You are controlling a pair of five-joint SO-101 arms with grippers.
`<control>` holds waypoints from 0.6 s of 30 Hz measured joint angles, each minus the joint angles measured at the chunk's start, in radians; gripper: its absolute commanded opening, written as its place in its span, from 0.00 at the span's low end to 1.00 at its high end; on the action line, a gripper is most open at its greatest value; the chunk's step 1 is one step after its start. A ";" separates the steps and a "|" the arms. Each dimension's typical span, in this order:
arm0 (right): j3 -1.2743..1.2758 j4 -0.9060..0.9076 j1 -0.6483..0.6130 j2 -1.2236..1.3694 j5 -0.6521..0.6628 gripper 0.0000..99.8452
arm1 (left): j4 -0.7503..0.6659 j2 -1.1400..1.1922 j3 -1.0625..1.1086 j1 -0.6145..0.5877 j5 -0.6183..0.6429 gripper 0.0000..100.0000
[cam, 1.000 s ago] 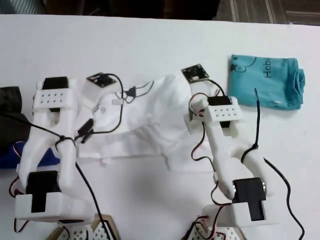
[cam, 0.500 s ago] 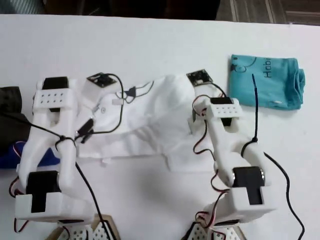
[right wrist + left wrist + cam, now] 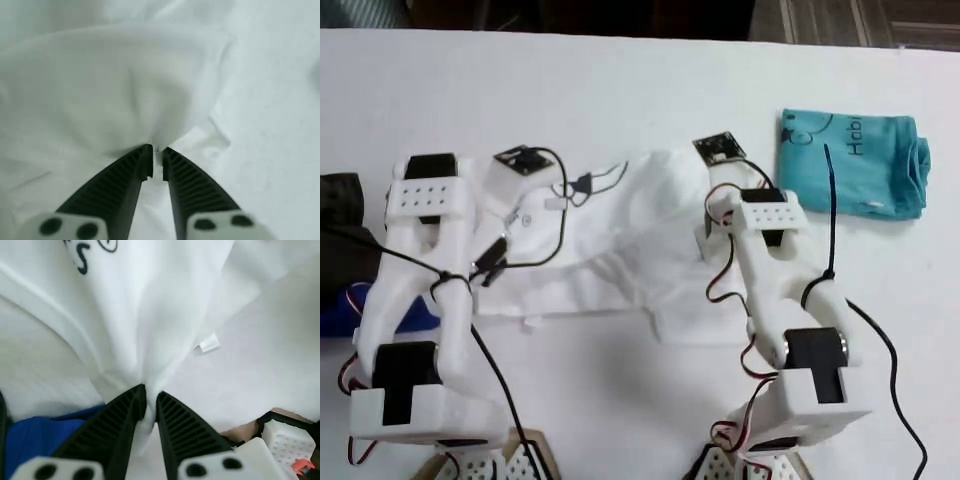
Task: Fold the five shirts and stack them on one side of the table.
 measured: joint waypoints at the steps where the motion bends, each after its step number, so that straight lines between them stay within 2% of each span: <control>1: 0.000 0.000 0.000 0.000 0.000 0.14 | 0.000 0.000 0.000 0.000 0.000 0.03; 13: 0.000 0.000 0.000 0.003 0.000 0.16 | 0.000 0.000 0.000 0.002 0.000 0.03; 18: 0.000 0.000 0.000 0.003 0.000 0.09 | 0.000 0.000 0.000 0.002 0.000 0.03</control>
